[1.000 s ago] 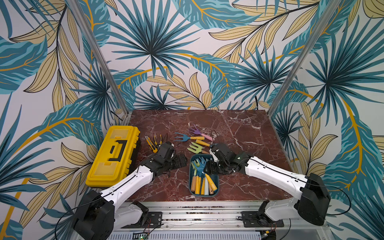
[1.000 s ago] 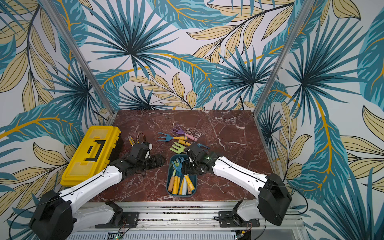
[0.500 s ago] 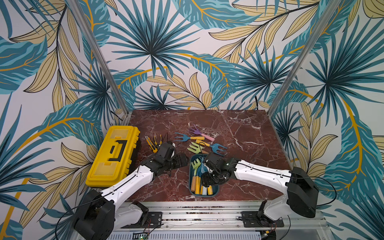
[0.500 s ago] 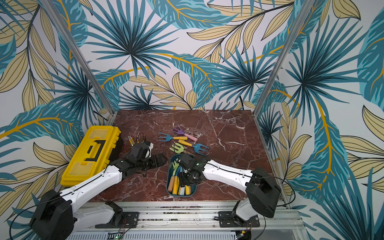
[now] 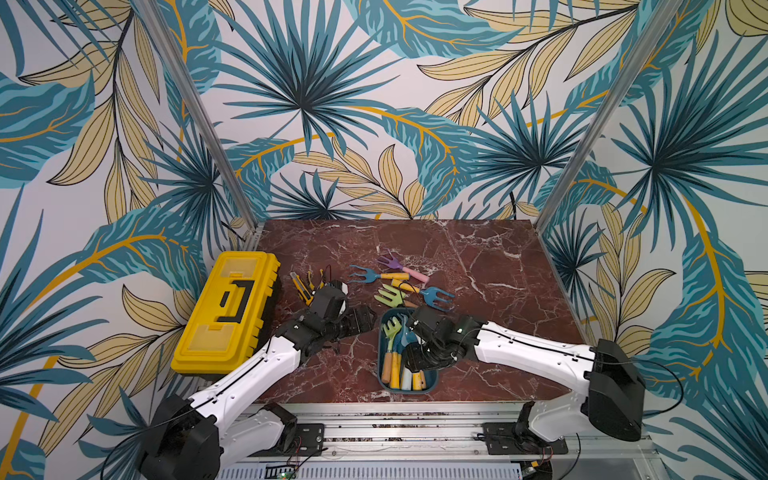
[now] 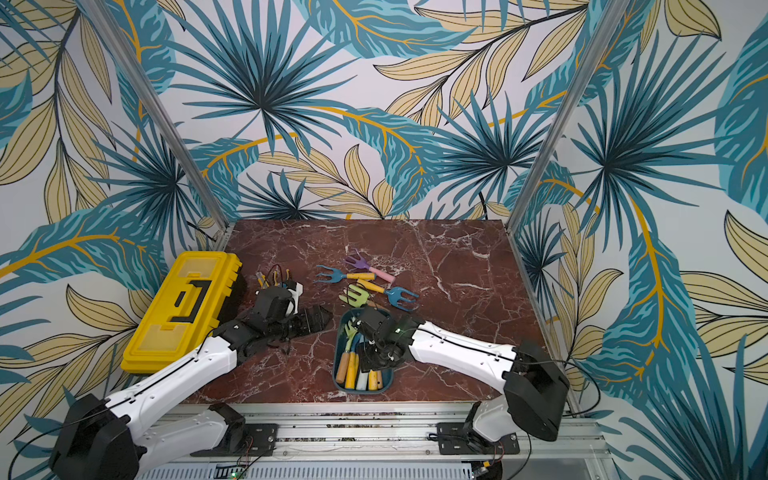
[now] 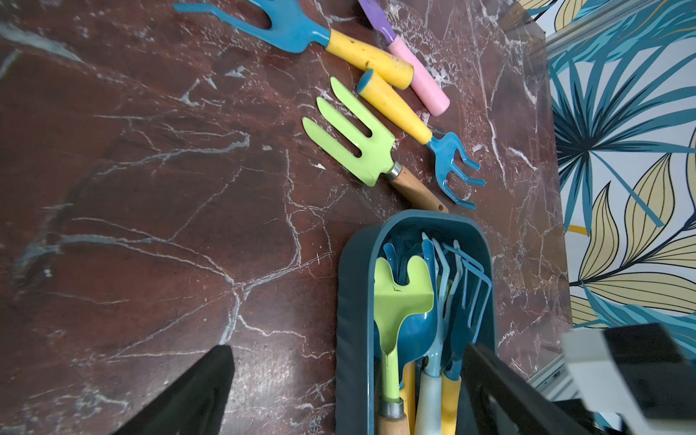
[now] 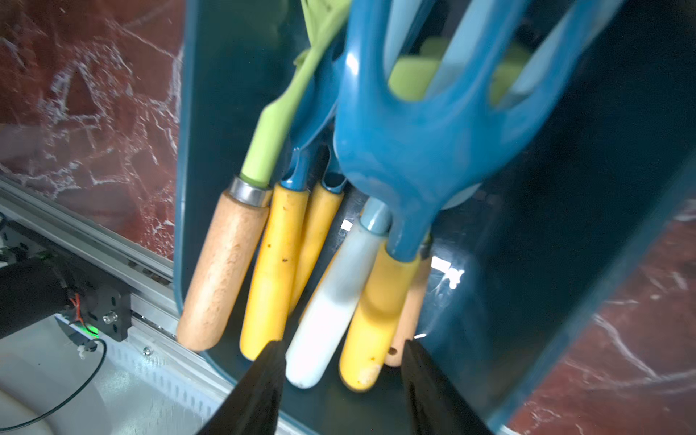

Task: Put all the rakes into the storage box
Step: Adjust the rake in the storage box, then pick up the rake at the center of the board.

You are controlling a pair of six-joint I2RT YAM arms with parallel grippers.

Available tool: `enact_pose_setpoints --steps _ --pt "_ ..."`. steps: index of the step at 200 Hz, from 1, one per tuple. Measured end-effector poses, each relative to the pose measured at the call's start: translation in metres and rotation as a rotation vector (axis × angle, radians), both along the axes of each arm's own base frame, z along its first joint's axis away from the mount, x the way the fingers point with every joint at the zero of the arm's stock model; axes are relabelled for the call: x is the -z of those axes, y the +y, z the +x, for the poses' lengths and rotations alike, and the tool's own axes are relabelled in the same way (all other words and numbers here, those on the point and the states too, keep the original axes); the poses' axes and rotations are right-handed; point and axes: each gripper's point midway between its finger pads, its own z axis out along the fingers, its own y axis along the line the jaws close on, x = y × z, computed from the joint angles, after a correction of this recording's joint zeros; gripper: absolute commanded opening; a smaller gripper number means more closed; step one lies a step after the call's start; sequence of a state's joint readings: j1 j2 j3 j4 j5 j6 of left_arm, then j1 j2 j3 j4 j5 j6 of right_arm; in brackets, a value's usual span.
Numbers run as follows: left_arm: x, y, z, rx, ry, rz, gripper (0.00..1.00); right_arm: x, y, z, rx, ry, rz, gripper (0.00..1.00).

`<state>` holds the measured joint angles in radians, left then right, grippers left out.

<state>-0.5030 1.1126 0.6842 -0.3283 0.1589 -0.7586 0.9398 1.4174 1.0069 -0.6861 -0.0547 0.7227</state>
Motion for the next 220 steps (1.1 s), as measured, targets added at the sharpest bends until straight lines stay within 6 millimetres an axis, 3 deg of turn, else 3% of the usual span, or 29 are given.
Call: enact_pose_setpoints --steps 35,61,93,122,165,220 --pt "-0.002 0.007 0.010 -0.036 -0.037 0.029 1.00 -0.057 -0.028 0.052 0.154 -0.168 0.071 0.67" --pt "0.001 0.009 0.029 -0.057 -0.030 0.060 1.00 -0.071 -0.050 0.100 0.243 -0.218 0.047 0.67" --pt "-0.003 0.007 0.068 -0.069 -0.019 0.076 1.00 -0.061 -0.053 0.157 0.240 -0.204 -0.010 0.66" --pt "0.002 0.003 0.092 -0.068 0.009 0.031 1.00 -0.048 -0.036 0.207 0.162 -0.182 -0.041 0.63" --pt "0.025 0.000 0.103 -0.066 0.105 -0.054 1.00 -0.026 -0.001 0.269 -0.045 -0.199 -0.084 0.61" --pt "0.011 0.006 0.106 -0.080 0.078 -0.075 1.00 -0.008 0.033 0.325 -0.299 -0.310 -0.138 0.65"
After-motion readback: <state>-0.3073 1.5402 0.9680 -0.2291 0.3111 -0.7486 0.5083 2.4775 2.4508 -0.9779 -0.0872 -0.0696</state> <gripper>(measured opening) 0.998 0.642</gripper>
